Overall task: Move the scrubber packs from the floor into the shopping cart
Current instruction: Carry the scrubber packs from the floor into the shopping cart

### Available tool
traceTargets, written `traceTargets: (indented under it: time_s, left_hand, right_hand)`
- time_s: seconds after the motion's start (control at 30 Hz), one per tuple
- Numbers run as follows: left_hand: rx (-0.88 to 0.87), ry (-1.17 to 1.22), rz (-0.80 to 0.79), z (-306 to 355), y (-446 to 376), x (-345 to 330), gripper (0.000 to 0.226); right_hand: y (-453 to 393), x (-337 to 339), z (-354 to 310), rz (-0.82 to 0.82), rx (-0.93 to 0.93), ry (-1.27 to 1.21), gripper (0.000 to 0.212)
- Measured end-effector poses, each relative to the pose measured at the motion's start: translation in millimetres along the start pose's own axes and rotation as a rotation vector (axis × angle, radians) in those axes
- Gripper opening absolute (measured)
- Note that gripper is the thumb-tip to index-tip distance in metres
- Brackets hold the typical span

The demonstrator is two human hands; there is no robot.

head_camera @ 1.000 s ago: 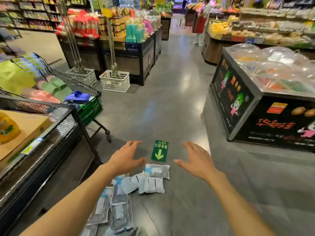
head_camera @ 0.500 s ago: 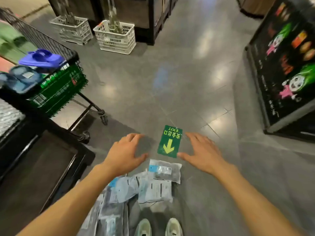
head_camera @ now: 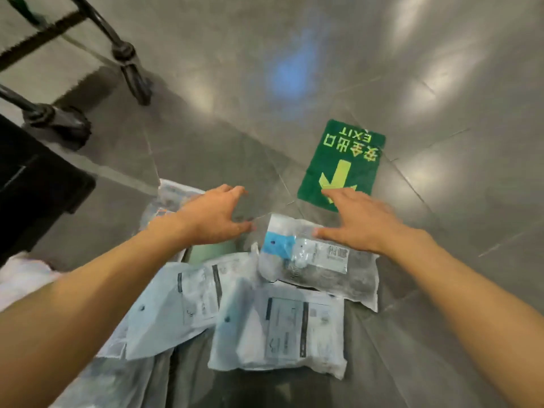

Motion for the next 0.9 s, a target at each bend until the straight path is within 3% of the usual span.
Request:
traceTargets:
  time_s: [0.1,0.2,0.43,0.57,0.7,0.9]
  left_hand:
    - [0.058,-0.007,-0.127,-29.2,-6.4,-54.6,0.094]
    - [0.109,-0.005,-0.245,-43.4,-3.9,-84.7,0.090]
    - [0.215,0.085,-0.456,-47.4,5.0,-95.6,0.081]
    - [0.183,0.020,-0.551,-40.7,4.5,-98.9,0.055]
    - [0.195,0.114,-0.449,-36.9,11.0,-81.2,0.041]
    - [0.166,0.369,-0.016,-6.7,61.6,47.6,0.056]
  right_hand:
    - [-21.3,-52.5,8.4,-0.056,-0.007,0.022,0.100]
    - [-26.0,-84.4,13.6,-0.124,-0.025,0.033,0.104]
    - [-20.7,-112.2,14.0,-0.127,-0.118,0.046,0.122]
    - [-21.3,-114.7,15.0,-0.098,-0.152,0.036,0.109]
    - [-8.3,-95.0,17.7,-0.027,-0.180,-0.022,0.095]
    - [63.2,25.9,5.6,0.176,-0.329,-0.305,0.077]
Point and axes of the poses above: each hand's wrist, its own y-axis away from the middle knuckle, its own x-axis out of the back of the hand, z = x × y, the point moved 2 cm from there along -y, towards the middle knuckle, and after that the axes turned 9 degrees about z, right-handed, at the moved point
